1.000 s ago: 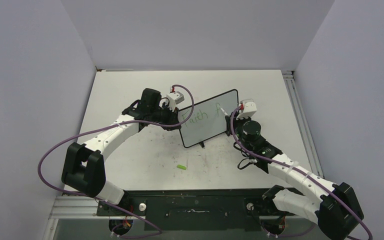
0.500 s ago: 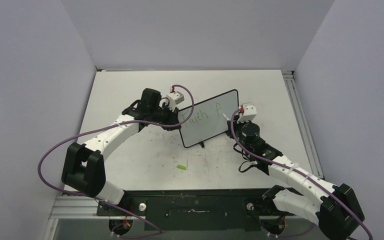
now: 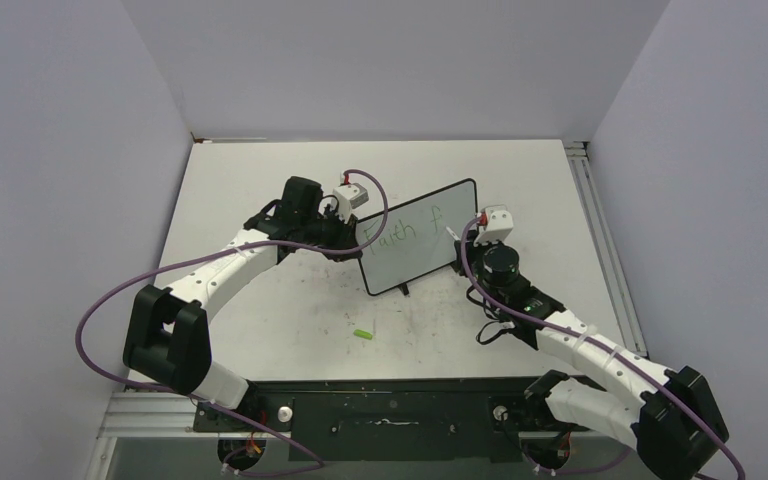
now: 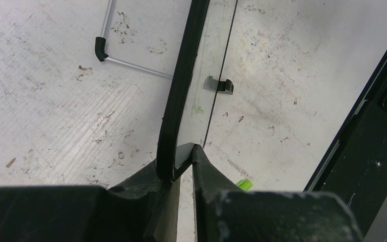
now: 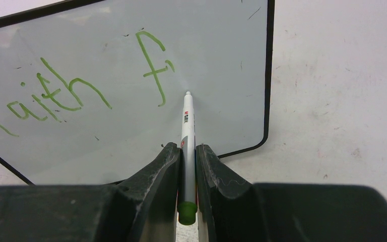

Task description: Write a sentence on the whiteboard

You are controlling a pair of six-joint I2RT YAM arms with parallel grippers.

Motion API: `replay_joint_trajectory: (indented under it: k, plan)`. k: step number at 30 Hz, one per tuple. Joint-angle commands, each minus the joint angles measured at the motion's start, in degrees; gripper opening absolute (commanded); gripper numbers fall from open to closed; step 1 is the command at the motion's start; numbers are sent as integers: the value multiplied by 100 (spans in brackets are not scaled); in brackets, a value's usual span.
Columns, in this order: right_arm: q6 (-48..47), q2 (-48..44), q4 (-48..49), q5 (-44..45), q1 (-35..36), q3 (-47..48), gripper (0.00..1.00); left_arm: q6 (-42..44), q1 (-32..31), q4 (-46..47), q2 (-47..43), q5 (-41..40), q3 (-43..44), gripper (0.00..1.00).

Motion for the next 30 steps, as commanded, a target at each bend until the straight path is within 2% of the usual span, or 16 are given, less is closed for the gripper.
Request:
replay_joint_trajectory:
  k: [1,30]
  plan:
    - [-20,-298,53,145,63,307,5,371,-6,-112,-97,-417,145,0]
    - [-125,-7,540,-138,79,463,5,376,-6,-119,-96,-422,145,0]
